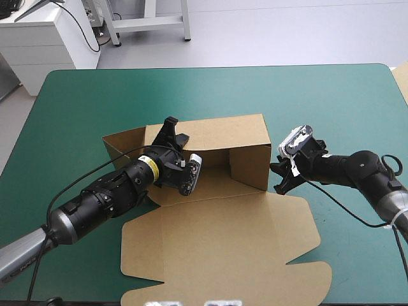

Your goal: Fold the box

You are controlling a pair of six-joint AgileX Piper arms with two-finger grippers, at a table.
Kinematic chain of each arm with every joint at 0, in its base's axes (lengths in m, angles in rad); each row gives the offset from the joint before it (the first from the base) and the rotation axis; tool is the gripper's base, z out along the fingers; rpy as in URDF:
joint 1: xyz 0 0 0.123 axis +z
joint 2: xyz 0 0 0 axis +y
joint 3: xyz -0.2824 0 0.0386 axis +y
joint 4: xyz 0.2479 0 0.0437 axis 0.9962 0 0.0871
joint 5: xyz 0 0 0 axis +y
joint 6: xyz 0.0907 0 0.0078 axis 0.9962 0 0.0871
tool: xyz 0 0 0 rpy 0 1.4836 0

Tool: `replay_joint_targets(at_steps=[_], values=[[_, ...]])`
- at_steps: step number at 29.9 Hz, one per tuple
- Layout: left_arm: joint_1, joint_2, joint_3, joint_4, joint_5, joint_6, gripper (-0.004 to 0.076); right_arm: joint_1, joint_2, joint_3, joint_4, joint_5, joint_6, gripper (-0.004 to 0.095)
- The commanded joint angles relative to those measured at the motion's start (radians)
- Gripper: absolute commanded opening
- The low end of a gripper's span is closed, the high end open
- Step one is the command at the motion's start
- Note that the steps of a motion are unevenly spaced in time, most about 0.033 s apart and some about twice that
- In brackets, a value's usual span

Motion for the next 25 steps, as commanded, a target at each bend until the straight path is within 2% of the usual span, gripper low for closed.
replay_joint_targets(at_steps=[1, 3, 17, 21, 25], values=[[-0.007, -0.01, -0.016, 0.0, 0.005, 0.011, -0.0008, -0.003, -0.034, -0.023, 0.074, 0.067, -0.044, 0.04], [-0.007, -0.01, -0.016, 0.0, 0.005, 0.011, -0.0008, -0.003, -0.036, -0.023, 0.074, 0.08, -0.044, 0.0429], [-0.007, -0.01, -0.016, 0.0, 0.005, 0.011, -0.0008, -0.003, -0.067, -0.023, 0.037, 0.154, -0.033, 0.0426], [-0.007, -0.01, -0.016, 0.0, 0.005, 0.013, -0.0008, -0.001, -0.051, -0.023, 0.08, 0.127, -0.044, 0.0432], [-0.007, -0.01, -0.016, -0.002, -0.002, 0.014, -0.0008, 0.047, -0.013, -0.023, 0.093, 0.093, -0.051, 0.0493]])
